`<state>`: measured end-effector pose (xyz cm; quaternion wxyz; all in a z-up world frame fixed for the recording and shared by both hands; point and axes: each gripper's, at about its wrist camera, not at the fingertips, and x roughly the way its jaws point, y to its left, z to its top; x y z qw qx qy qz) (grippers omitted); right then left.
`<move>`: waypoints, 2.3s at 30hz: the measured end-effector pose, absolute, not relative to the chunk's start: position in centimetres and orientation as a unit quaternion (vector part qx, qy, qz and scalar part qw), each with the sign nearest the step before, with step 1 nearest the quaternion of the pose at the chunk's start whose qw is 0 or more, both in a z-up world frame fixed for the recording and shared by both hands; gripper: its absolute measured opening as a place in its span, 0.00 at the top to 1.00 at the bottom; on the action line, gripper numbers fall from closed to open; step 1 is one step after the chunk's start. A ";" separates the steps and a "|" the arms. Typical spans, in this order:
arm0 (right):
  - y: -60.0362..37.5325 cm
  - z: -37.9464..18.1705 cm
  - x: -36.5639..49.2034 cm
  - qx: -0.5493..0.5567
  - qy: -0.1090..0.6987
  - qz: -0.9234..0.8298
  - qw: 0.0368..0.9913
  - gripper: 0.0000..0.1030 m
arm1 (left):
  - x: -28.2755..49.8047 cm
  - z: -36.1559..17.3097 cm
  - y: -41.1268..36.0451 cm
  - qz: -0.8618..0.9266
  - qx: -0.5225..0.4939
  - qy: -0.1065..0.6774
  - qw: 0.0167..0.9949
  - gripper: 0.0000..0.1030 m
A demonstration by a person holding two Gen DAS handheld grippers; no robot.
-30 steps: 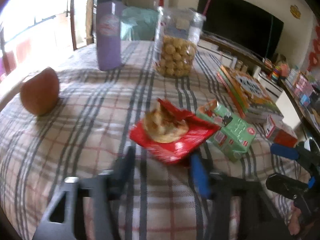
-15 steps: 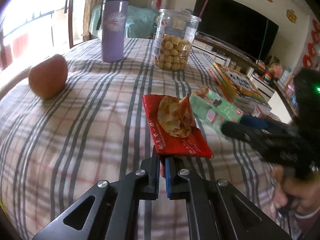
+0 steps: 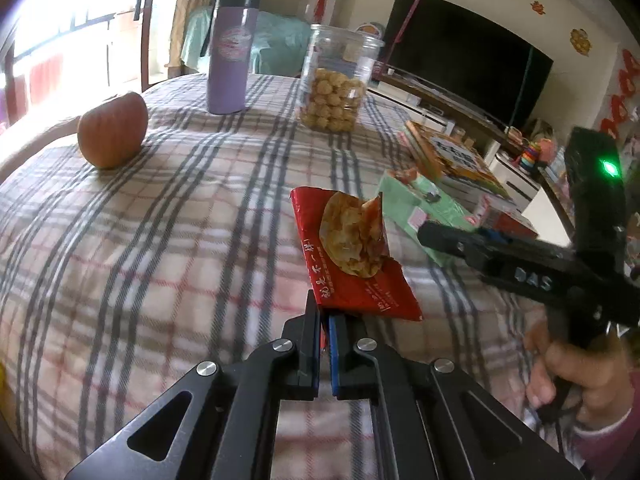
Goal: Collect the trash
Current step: 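Grasp red chip bag with left tool while right tool grasps green milk carton, then carry red bag with left tool while right tool carries green carton over the bin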
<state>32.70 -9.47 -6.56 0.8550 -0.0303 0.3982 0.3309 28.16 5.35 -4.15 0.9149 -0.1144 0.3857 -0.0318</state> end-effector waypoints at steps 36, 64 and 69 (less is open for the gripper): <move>-27.9 -4.9 19.5 0.133 0.373 0.263 0.880 0.48 | 22.0 -1.3 -8.5 -0.147 -0.029 0.384 0.911 0.99; -35.7 -3.0 16.1 0.178 0.332 0.220 0.900 0.48 | 21.9 0.0 -15.6 -0.204 0.005 0.383 0.901 0.99; -37.0 -2.9 15.5 0.183 0.328 0.210 0.903 0.48 | 21.8 0.1 -16.9 -0.214 0.009 0.383 0.899 0.99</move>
